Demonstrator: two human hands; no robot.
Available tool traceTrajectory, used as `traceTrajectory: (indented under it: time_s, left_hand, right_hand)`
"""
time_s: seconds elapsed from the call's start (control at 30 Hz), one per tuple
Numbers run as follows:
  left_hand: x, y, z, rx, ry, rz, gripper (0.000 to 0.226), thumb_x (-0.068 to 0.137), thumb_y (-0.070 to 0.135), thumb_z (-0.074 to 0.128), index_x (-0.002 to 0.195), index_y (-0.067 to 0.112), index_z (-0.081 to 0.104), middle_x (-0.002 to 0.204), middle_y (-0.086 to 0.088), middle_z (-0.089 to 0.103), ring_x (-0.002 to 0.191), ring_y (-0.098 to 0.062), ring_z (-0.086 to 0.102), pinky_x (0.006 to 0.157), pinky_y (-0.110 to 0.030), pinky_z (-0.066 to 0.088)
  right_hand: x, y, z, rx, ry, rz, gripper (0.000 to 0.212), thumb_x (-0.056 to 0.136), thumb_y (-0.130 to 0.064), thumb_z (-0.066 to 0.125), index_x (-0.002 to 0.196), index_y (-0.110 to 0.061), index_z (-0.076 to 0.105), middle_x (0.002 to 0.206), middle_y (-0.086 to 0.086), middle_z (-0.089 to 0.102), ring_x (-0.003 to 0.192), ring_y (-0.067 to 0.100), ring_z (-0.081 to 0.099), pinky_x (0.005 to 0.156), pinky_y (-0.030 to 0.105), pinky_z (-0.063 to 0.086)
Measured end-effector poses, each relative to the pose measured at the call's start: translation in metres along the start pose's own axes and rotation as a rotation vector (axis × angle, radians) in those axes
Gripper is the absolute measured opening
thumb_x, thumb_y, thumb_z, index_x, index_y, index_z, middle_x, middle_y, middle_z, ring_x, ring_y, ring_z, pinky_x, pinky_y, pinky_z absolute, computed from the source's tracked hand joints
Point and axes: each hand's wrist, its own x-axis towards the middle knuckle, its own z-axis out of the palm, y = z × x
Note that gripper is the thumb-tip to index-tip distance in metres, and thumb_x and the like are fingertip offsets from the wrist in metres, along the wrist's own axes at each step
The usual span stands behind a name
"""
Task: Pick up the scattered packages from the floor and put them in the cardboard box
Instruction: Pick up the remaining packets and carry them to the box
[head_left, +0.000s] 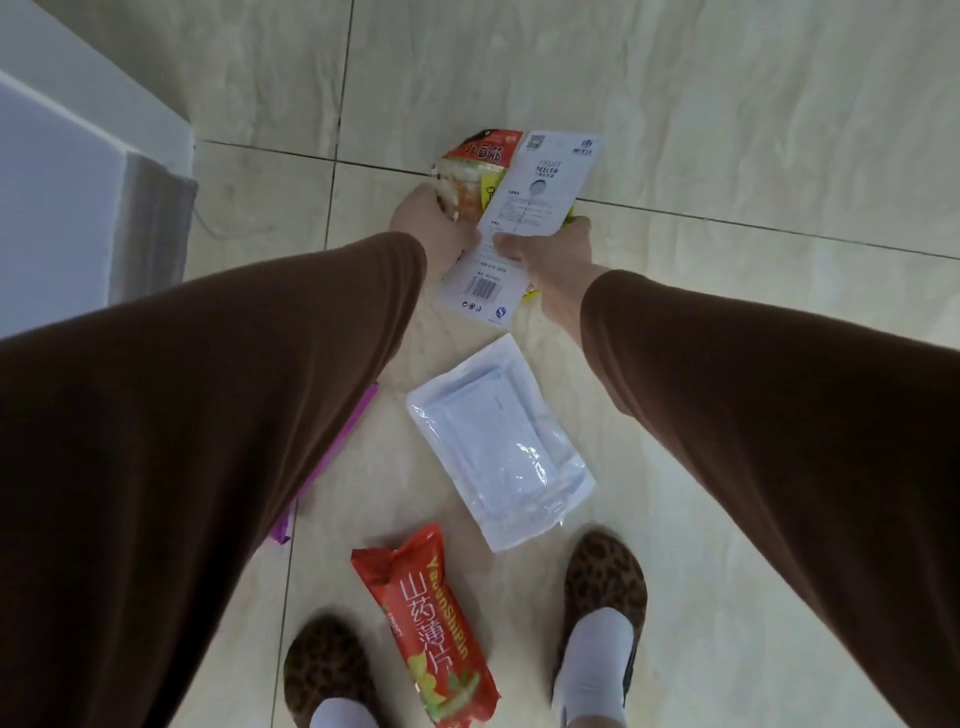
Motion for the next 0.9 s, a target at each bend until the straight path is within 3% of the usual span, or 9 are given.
traceTrajectory:
  time_s: [0.2,0.4,0.5,0.6,0.67,0.73,0.77,0.83,0.9]
  left_hand:
    - [-0.027,-0.007,-0.041,-0.093,0.105,0.015,0.051,0.079,0.016,0.077,0.123,0.009,0.053,0.103,-0.002,0.067,0.094,-0.021,0.067,0.087,-0.03,0.054]
    - [-0.11,-0.029,-0.095,-0.265,-0.015,-0.009,0.02,0.084,0.017,0.078,0.103,0.011,0.073,0.1,-0.003,0.077,0.091,-0.015,0.074,0.087,-0.029,0.058]
    - [-0.155,-0.062,-0.103,-0.25,-0.038,-0.049,0.028,0.082,0.039,0.078,0.101,0.018,0.073,0.103,-0.005,0.076,0.09,-0.014,0.075,0.081,-0.037,0.062]
    - [-0.186,-0.109,-0.105,0.001,0.021,-0.049,0.067,0.055,0.081,0.075,0.101,0.032,0.068,0.112,0.006,0.072,0.106,-0.019,0.069,0.095,-0.046,0.055]
    - [-0.198,-0.136,-0.101,0.22,-0.051,-0.044,0.079,0.06,0.082,0.072,0.123,0.034,0.064,0.142,0.008,0.057,0.137,-0.024,0.047,0.116,-0.053,0.033]
    - [-0.204,-0.157,-0.097,0.396,-0.136,-0.071,0.071,0.073,0.069,0.073,0.129,0.026,0.064,0.164,0.009,0.026,0.153,-0.025,0.014,0.122,-0.054,0.006]
    - [-0.206,-0.166,-0.095,0.411,-0.17,-0.078,0.069,0.072,0.066,0.074,0.127,0.025,0.066,0.165,0.009,0.019,0.153,-0.026,0.012,0.122,-0.056,0.004]
    - [-0.206,-0.183,-0.092,0.297,-0.159,-0.066,0.077,0.061,0.067,0.08,0.124,0.027,0.064,0.159,0.003,0.032,0.14,-0.03,0.04,0.119,-0.057,0.025]
    - [-0.205,-0.19,-0.086,0.276,-0.08,-0.002,0.056,0.065,0.053,0.084,0.11,0.025,0.067,0.144,0.0,0.049,0.115,-0.026,0.06,0.105,-0.044,0.047]
  right_hand:
    - [-0.02,-0.001,-0.022,0.12,0.053,-0.07,0.019,0.088,0.0,0.072,0.101,-0.012,0.066,0.091,-0.003,0.073,0.076,0.01,0.07,0.056,0.023,0.054]
    - [-0.084,0.034,-0.055,-0.026,-0.136,0.033,0.034,0.09,-0.008,0.074,0.124,-0.006,0.069,0.117,0.009,0.075,0.098,0.024,0.073,0.065,0.028,0.055]
    - [-0.123,0.071,-0.056,-0.083,-0.173,0.094,0.034,0.086,-0.01,0.076,0.12,-0.009,0.072,0.117,0.012,0.076,0.105,0.03,0.073,0.081,0.038,0.059]
    - [-0.152,0.109,-0.05,-0.264,-0.163,0.121,0.055,0.063,-0.038,0.085,0.114,-0.021,0.074,0.113,0.003,0.077,0.107,0.027,0.071,0.087,0.037,0.056]
    - [-0.154,0.133,-0.045,-0.431,-0.156,0.074,0.08,0.047,-0.057,0.079,0.122,-0.03,0.067,0.128,-0.001,0.068,0.13,0.03,0.057,0.107,0.051,0.047]
    - [-0.155,0.148,-0.04,-0.639,-0.153,0.049,0.09,0.059,-0.057,0.079,0.141,-0.028,0.054,0.159,0.0,0.037,0.154,0.032,0.017,0.123,0.059,0.018]
    - [-0.157,0.151,-0.037,-0.722,-0.157,0.028,0.082,0.069,-0.051,0.079,0.142,-0.027,0.051,0.166,-0.001,0.023,0.156,0.031,0.005,0.124,0.06,0.01]
    - [-0.156,0.16,-0.035,-0.776,-0.119,-0.026,0.044,0.078,-0.04,0.08,0.111,-0.036,0.051,0.162,0.003,0.021,0.152,0.033,0.017,0.119,0.06,0.022]
    - [-0.156,0.168,-0.03,-0.804,-0.041,-0.092,0.029,0.08,-0.039,0.076,0.098,-0.037,0.054,0.154,0.002,0.03,0.139,0.033,0.034,0.11,0.054,0.033]
